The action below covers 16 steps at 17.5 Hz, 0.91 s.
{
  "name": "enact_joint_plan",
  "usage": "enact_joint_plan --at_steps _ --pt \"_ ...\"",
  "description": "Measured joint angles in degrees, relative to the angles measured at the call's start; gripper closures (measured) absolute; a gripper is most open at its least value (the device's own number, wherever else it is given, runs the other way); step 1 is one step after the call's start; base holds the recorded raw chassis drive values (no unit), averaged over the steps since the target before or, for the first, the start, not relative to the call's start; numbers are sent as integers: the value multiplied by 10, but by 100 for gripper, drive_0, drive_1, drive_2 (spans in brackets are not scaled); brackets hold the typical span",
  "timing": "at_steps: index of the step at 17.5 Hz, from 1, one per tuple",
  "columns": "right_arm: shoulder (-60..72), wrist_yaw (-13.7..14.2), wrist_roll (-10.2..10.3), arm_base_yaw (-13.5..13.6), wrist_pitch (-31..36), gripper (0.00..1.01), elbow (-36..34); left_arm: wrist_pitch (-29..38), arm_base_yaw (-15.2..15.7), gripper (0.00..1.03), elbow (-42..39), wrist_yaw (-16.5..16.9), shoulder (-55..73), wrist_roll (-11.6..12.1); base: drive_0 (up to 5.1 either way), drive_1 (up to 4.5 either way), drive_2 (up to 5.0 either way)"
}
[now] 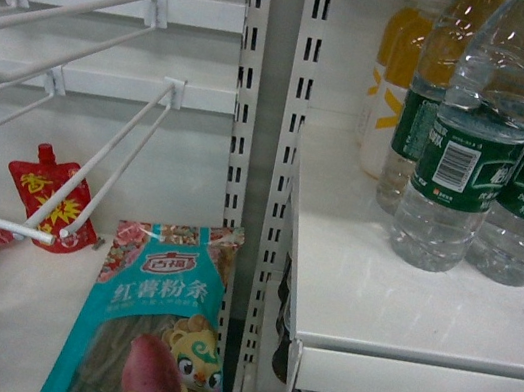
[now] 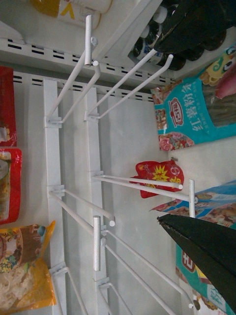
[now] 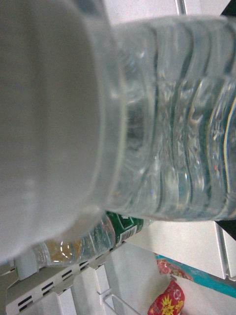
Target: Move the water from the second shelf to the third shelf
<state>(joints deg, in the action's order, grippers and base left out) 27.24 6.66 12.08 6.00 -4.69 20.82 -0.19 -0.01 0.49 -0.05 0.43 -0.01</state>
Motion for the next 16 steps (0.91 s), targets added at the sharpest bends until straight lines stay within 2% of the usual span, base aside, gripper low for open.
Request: enact_joint_plan --at_steps 3,5,6,7,9,13,16 --pt "0 0 0 0 0 58 0 0 0 5 0 0 0 0 0 0 0" --pt "-1 9 -11 -3 -55 58 14 0 0 5 0 0 0 0 0 0 0" --pt "0 0 -12 -12 -52 58 16 0 0 5 0 0 0 0 0 0 0" --pt "7 -10 -15 -21 -35 58 22 0 0 5 0 0 0 0 0 0 0" --pt "43 -11 -24 -35 13 58 41 0 0 5 0 0 0 0 0 0 0" --pt "167 -31 -42 -31 117 58 46 0 0 5 0 0 0 0 0 0 0" --pt "256 -47 -46 -59 180 58 54 0 0 5 0 0 0 0 0 0 0"
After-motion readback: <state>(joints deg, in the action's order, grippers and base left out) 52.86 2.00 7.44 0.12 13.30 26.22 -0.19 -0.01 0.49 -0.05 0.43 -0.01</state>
